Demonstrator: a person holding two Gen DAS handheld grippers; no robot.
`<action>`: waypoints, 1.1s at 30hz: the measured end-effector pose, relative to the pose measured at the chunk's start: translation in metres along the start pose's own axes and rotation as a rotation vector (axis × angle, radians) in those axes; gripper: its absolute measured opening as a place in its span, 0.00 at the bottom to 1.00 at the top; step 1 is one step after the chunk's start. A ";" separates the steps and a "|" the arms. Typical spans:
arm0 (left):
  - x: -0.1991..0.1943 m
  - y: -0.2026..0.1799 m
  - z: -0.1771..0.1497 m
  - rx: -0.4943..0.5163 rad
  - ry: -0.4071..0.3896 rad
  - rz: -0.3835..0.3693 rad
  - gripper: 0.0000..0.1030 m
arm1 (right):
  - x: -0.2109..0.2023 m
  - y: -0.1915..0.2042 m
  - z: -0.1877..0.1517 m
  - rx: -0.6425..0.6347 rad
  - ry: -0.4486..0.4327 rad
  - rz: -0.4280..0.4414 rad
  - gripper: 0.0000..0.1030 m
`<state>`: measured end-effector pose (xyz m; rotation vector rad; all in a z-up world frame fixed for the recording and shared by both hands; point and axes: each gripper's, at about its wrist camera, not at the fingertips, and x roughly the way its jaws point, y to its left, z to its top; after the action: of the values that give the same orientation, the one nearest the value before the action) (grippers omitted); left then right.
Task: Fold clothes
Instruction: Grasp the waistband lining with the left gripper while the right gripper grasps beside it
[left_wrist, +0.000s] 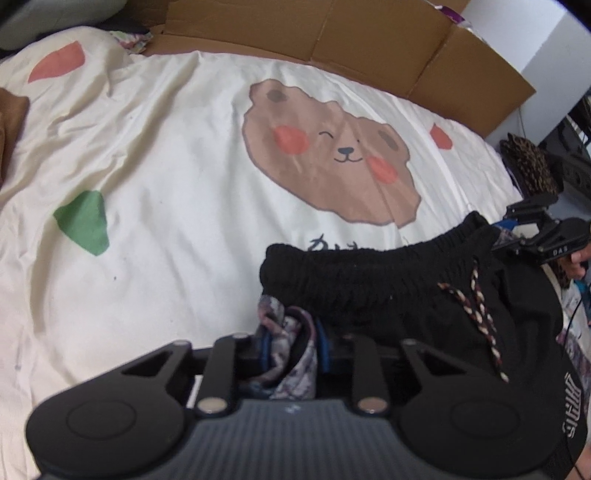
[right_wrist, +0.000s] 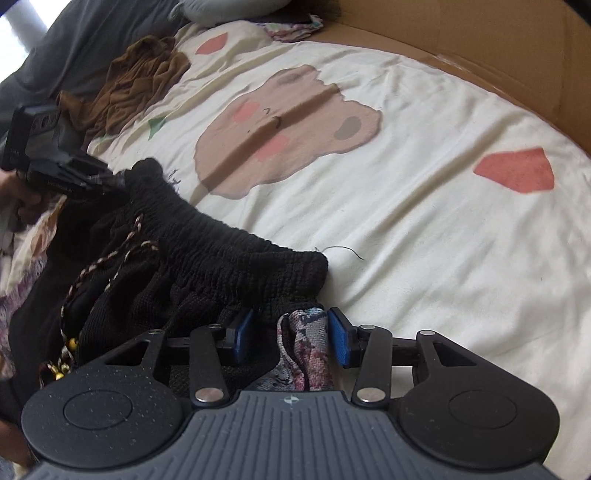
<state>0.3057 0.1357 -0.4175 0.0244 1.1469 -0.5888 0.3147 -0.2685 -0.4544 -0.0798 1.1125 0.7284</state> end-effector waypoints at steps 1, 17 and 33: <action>0.000 -0.002 0.000 0.011 0.006 0.007 0.18 | 0.000 0.004 0.000 -0.027 0.004 -0.008 0.32; -0.029 -0.037 0.015 0.255 -0.066 0.227 0.09 | -0.035 0.037 0.002 -0.185 -0.122 -0.258 0.11; -0.043 -0.012 0.063 0.255 -0.175 0.383 0.08 | -0.027 0.036 0.074 -0.192 -0.196 -0.421 0.09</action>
<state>0.3414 0.1248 -0.3502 0.3963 0.8614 -0.3825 0.3454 -0.2237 -0.3870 -0.3866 0.7999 0.4507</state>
